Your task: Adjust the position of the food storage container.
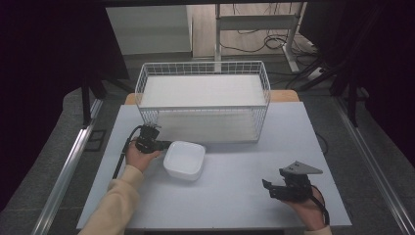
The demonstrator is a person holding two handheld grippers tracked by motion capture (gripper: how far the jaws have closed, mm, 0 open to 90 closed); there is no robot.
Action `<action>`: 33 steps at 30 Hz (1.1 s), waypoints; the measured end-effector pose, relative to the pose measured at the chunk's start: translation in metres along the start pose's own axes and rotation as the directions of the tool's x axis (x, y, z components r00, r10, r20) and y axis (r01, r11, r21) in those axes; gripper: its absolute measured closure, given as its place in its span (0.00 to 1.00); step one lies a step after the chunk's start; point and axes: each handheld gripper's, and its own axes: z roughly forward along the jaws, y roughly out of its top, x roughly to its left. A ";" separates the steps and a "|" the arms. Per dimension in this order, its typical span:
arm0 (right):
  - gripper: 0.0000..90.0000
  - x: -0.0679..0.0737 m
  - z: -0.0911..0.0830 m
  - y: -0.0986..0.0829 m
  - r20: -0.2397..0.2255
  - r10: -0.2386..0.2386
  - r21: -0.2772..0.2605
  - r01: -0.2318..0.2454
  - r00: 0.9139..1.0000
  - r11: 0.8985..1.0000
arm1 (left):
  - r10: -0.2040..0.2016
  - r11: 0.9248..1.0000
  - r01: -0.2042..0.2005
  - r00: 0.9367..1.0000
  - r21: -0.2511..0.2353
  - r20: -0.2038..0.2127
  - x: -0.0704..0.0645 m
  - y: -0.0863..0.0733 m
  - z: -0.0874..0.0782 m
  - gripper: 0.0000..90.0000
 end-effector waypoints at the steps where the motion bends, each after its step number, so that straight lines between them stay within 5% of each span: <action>1: 0.26 0.000 0.000 0.000 0.000 -0.001 0.000 0.001 1.000 1.000 | 0.008 1.000 -0.008 1.000 -0.001 0.005 0.000 0.000 0.001 1.00; 7: 0.26 0.001 0.000 0.000 -0.002 -0.004 -0.001 0.004 1.000 1.000 | 0.018 1.000 -0.018 1.000 -0.003 0.024 -0.006 0.001 0.005 1.00; 19: 0.26 0.002 0.000 0.000 -0.006 -0.009 0.002 0.009 1.000 1.000 | 0.142 0.990 -0.143 0.987 0.018 0.069 -0.048 0.012 0.018 1.00; 23: 0.26 0.003 0.000 0.000 -0.008 -0.011 0.004 0.011 1.000 1.000 | 0.189 0.981 -0.192 0.978 0.023 0.091 -0.064 0.015 0.023 1.00; 26: 0.26 0.003 0.000 0.000 -0.010 -0.014 0.004 0.014 1.000 1.000 | 0.240 0.969 -0.244 0.964 0.027 0.111 -0.078 0.018 0.028 1.00; 33: 0.26 0.005 0.001 0.000 -0.016 -0.017 0.010 0.017 1.000 1.000 | 0.277 0.958 -0.286 0.948 0.032 0.158 -0.098 0.020 0.038 1.00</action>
